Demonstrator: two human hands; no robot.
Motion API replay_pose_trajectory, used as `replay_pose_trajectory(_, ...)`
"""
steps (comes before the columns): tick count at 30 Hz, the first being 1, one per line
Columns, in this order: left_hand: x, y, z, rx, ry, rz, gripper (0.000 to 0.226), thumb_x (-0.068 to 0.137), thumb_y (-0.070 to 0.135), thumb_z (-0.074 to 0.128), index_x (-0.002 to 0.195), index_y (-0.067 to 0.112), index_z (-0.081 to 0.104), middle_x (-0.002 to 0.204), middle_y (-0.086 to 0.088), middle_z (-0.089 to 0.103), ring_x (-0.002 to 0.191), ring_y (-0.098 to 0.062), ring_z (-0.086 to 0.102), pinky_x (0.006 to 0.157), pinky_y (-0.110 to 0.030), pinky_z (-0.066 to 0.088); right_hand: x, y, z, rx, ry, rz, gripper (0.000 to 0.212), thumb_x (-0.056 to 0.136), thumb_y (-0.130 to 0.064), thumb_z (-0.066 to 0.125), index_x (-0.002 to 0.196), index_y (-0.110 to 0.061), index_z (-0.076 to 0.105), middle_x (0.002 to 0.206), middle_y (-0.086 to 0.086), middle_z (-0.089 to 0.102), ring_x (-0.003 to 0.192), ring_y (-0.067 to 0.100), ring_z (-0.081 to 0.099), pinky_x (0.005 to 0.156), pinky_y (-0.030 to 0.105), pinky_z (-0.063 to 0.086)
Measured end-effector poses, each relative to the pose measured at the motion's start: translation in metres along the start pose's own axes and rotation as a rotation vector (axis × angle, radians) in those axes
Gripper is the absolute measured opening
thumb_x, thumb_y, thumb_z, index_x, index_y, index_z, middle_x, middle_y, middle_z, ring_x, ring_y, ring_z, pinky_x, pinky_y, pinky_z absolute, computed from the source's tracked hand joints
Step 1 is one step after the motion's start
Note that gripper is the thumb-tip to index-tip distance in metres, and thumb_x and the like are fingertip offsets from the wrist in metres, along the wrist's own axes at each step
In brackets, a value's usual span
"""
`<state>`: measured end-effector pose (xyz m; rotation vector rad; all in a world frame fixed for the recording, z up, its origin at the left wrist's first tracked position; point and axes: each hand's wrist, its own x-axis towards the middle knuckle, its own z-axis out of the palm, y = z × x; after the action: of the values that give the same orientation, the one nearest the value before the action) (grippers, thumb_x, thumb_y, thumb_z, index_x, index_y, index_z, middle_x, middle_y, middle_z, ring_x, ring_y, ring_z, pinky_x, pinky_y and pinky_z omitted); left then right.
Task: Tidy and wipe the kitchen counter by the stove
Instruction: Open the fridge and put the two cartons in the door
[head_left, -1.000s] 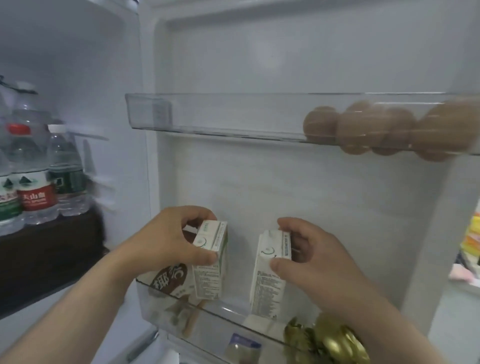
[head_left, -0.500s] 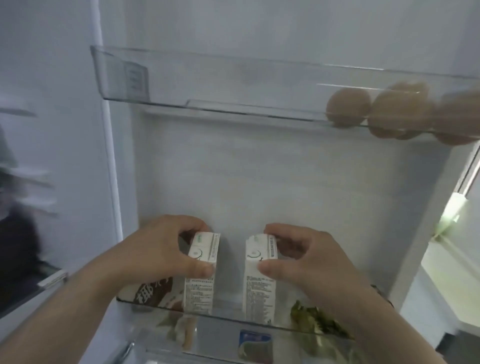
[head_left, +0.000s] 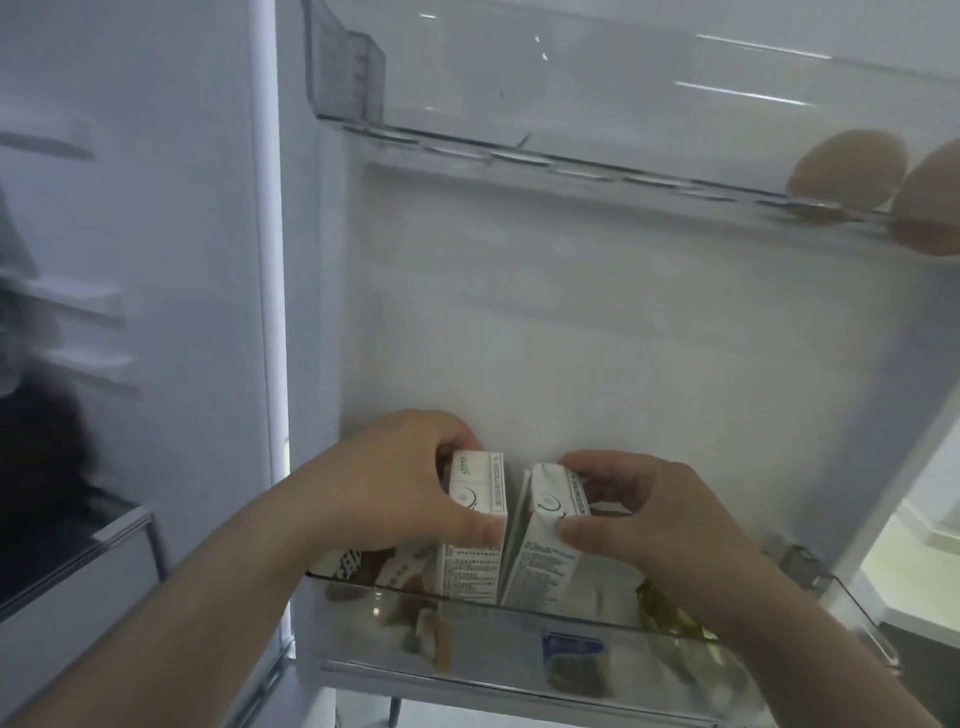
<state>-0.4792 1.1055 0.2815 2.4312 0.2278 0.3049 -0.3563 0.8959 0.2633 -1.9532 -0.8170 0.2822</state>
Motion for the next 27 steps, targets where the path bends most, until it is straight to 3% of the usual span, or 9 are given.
replay_pose_trajectory(9,0.004,0.004,0.01,0.054,-0.039,0.01,0.051,0.054,0.056,0.083,0.097,0.037,0.063,0.095,0.016,0.067,0.083,0.001,0.064,0.077,-0.033,0.058,-0.005,0.003,0.0,0.036,-0.024,-0.007,0.037,0.067,-0.004,0.085,0.095,-0.027,0.075,0.092,-0.002,0.076,0.087,0.009,0.072,0.077,0.018,0.054)
replay_pose_trajectory(15,0.009,-0.001,0.012,0.074,-0.033,-0.002,0.05,0.057,0.054,0.085,0.097,0.034,0.062,0.096,0.015,0.064,0.084,0.001,0.062,0.077,-0.029,0.056,-0.003,0.006,0.0,0.017,0.012,-0.024,0.046,0.067,-0.017,0.088,0.11,-0.021,0.074,0.097,-0.003,0.076,0.095,0.008,0.07,0.09,0.031,0.055)
replay_pose_trajectory(19,0.008,-0.004,0.012,0.064,-0.063,-0.003,0.053,0.056,0.054,0.086,0.099,0.035,0.063,0.098,0.016,0.064,0.086,0.0,0.063,0.08,-0.031,0.056,0.0,0.008,0.004,-0.027,-0.001,-0.041,0.042,0.068,-0.017,0.088,0.106,-0.024,0.075,0.093,-0.006,0.076,0.091,0.007,0.071,0.088,0.03,0.055)
replay_pose_trajectory(24,0.011,-0.003,0.014,0.081,-0.094,-0.007,0.052,0.056,0.055,0.085,0.098,0.036,0.062,0.097,0.016,0.065,0.085,0.0,0.062,0.079,-0.031,0.056,0.002,0.009,0.007,-0.116,-0.032,-0.027,0.069,0.053,-0.038,0.088,0.118,-0.03,0.068,0.095,-0.012,0.073,0.089,0.003,0.071,0.089,0.03,0.055)
replay_pose_trajectory(27,0.015,0.0,0.017,0.109,-0.088,-0.015,0.051,0.056,0.054,0.085,0.097,0.034,0.062,0.095,0.014,0.064,0.084,-0.001,0.061,0.078,-0.03,0.055,0.001,0.01,0.005,-0.099,-0.006,-0.025,0.066,0.057,-0.03,0.088,0.12,-0.028,0.068,0.095,-0.009,0.073,0.086,0.004,0.072,0.087,0.029,0.057)
